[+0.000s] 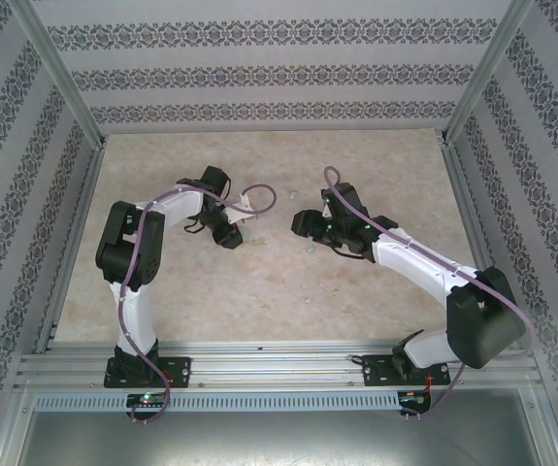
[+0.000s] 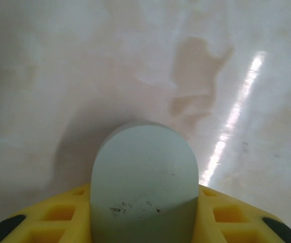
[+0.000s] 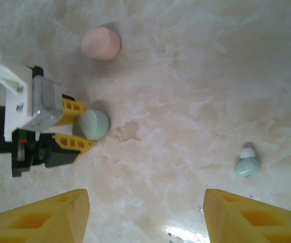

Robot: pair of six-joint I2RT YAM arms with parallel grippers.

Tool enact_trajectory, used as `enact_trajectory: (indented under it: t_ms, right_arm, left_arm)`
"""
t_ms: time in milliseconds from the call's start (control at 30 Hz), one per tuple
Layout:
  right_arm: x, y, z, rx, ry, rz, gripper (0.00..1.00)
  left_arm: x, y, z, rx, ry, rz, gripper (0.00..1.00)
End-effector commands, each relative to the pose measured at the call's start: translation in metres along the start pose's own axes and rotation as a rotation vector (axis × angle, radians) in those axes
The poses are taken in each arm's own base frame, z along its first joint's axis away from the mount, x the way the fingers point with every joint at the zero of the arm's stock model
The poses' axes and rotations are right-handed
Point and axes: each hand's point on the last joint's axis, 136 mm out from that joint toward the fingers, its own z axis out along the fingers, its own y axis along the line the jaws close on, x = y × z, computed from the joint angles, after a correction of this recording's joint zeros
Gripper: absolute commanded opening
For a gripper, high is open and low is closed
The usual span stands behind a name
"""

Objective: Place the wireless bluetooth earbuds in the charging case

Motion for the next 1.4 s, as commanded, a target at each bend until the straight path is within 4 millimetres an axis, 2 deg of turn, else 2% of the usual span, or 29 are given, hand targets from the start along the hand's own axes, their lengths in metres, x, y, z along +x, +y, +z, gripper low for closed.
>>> enact_trajectory:
  t_ms: [0,200,367,500,633,1067,1367]
  right_arm:
    - [0.003,0.006,-0.001,-0.078,0.008,0.064,0.61]
    - [0.010,0.030,0.004,-0.196,0.052,0.091,0.62]
    - [0.014,0.060,0.006,-0.287,0.091,0.033,0.63]
    - [0.022,0.066,0.015,-0.295,0.116,0.023,0.64]
    - [0.026,0.074,0.019,-0.359,0.138,0.070,0.64]
    - [0.034,0.078,0.022,-0.416,0.208,0.116,0.65]
    - [0.042,0.084,0.021,-0.437,0.257,0.119,0.51]
  left_arm:
    - [-0.022,-0.022,-0.021,0.021,-0.100,0.062,0.31]
    - [-0.034,-0.061,-0.042,0.070,-0.187,0.071,0.29]
    - [-0.041,-0.088,-0.048,0.113,-0.232,0.084,0.27]
    - [-0.054,-0.102,-0.053,0.140,-0.272,0.105,0.27]
    - [-0.069,-0.109,-0.065,0.151,-0.347,0.104,0.27]
    - [-0.082,-0.124,-0.087,0.174,-0.444,0.109,0.26]
    - [-0.088,-0.128,-0.099,0.174,-0.468,0.127,0.27]
